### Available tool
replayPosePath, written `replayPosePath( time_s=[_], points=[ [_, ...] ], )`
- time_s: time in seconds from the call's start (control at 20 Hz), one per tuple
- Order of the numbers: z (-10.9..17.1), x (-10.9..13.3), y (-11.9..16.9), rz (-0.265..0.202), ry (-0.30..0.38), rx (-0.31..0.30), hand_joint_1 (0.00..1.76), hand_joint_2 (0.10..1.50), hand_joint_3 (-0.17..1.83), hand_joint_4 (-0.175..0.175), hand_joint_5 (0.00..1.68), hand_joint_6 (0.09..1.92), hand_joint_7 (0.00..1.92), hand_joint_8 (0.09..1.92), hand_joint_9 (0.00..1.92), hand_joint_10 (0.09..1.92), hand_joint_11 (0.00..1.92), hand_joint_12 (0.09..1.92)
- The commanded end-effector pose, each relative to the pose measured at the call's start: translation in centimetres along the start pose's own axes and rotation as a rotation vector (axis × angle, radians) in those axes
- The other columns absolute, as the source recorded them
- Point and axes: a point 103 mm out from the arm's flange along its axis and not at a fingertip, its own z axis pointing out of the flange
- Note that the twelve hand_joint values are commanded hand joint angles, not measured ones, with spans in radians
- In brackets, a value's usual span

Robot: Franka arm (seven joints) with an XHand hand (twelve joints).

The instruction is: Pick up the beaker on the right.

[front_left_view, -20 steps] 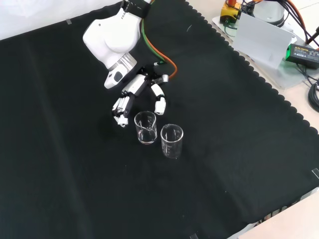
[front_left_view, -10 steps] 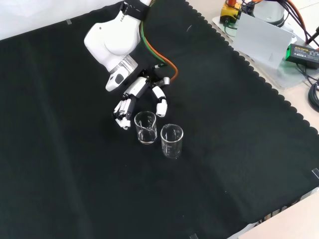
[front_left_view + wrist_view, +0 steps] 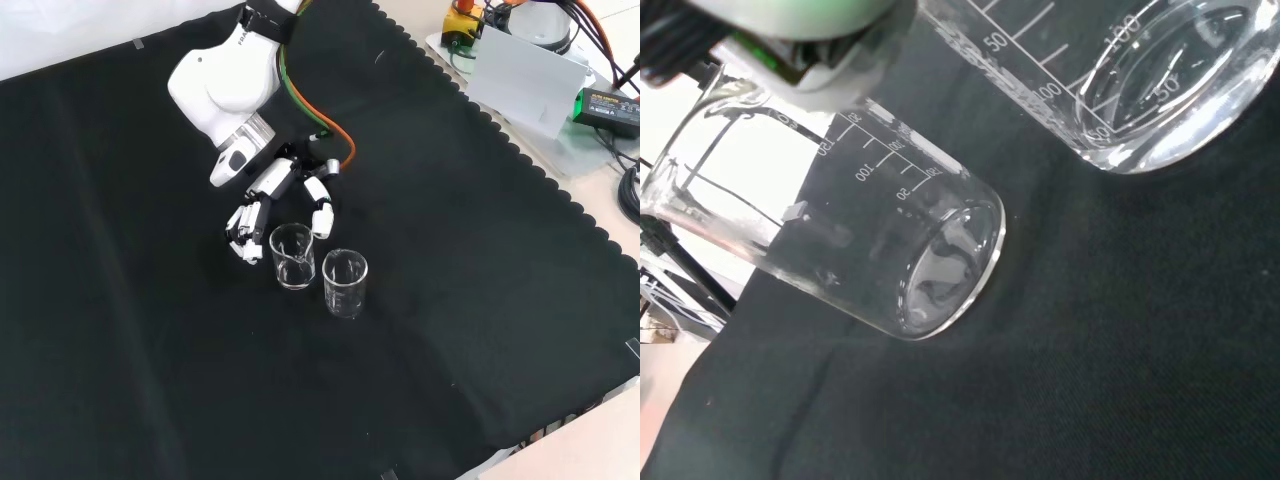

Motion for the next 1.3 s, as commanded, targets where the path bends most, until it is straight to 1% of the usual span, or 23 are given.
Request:
replayPosePath(
  time_s=[0.05,0.3,0.7,0.75,0.8,0.9,1.0,1.2,1.3],
  points=[
    [0.2,0.1,0.3,-0.018,0.01,0.02,0.89,0.48,0.71,-0.059,0.45,0.09,0.37,0.64,0.39,0.66,0.0,1.26],
    [0.5,0.1,0.4,-0.02,0.014,0.028,0.9,0.48,0.71,-0.057,0.46,0.09,0.39,0.64,0.41,0.65,0.0,1.27],
    [0.5,-0.1,0.2,-0.021,0.027,0.014,0.91,0.47,0.71,-0.056,0.46,0.09,0.4,0.63,0.42,0.65,0.0,1.27],
    [0.8,-0.1,0.2,-0.021,0.03,0.004,0.91,0.47,0.71,-0.056,0.46,0.09,0.4,0.63,0.42,0.65,0.0,1.27],
    [1.4,0.0,0.7,-0.021,0.027,0.007,0.91,0.47,0.71,-0.056,0.46,0.09,0.4,0.63,0.42,0.65,0.0,1.27],
    [1.5,-0.2,0.3,-0.028,0.021,0.01,0.91,0.47,0.71,-0.056,0.46,0.09,0.4,0.63,0.42,0.65,0.0,1.27],
    [1.5,-0.2,0.4,-0.023,0.015,0.009,0.91,0.47,0.71,-0.056,0.47,0.09,0.4,0.63,0.42,0.64,0.0,1.27],
    [1.3,-0.1,0.3,-0.018,0.028,-0.007,0.91,0.47,0.71,-0.055,0.47,0.09,0.4,0.63,0.42,0.64,0.0,1.28],
    [1.5,-0.2,0.4,-0.014,0.033,-0.001,0.91,0.47,0.71,-0.055,0.47,0.09,0.4,0.63,0.43,0.64,0.0,1.28]
  ],
)
